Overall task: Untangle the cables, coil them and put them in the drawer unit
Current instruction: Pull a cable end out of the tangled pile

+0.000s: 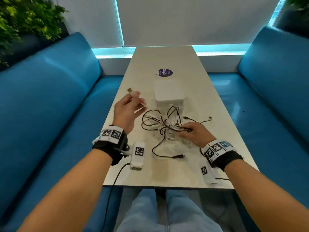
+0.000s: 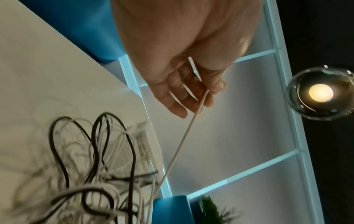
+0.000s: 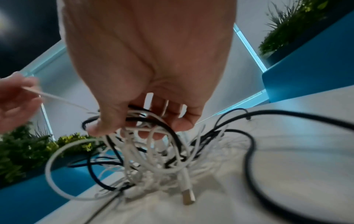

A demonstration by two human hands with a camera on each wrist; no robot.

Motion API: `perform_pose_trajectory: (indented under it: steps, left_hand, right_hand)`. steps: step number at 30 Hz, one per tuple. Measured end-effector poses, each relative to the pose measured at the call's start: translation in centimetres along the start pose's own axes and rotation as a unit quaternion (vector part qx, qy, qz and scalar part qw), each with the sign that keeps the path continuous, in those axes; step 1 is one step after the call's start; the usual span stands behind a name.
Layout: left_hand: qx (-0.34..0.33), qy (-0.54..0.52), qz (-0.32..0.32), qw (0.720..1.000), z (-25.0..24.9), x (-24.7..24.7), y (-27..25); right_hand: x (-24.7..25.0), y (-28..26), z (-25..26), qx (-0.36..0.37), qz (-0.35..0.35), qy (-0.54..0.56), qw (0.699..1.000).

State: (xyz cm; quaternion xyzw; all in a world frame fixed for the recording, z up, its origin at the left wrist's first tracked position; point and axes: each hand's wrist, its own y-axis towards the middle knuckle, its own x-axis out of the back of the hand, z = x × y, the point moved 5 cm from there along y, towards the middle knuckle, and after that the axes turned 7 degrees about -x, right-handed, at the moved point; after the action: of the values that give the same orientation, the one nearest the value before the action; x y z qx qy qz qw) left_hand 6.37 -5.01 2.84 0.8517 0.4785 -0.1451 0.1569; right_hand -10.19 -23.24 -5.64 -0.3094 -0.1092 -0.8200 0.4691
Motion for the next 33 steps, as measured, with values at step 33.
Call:
perform_pose_trajectory:
  steps: [33]
  left_hand:
    - [-0.028,-0.075,0.075,0.994,-8.6,-6.9,-7.2]
  right_hand:
    - [-1.9,-2.5,1.2,-0.04,-0.007,-0.207,0.977]
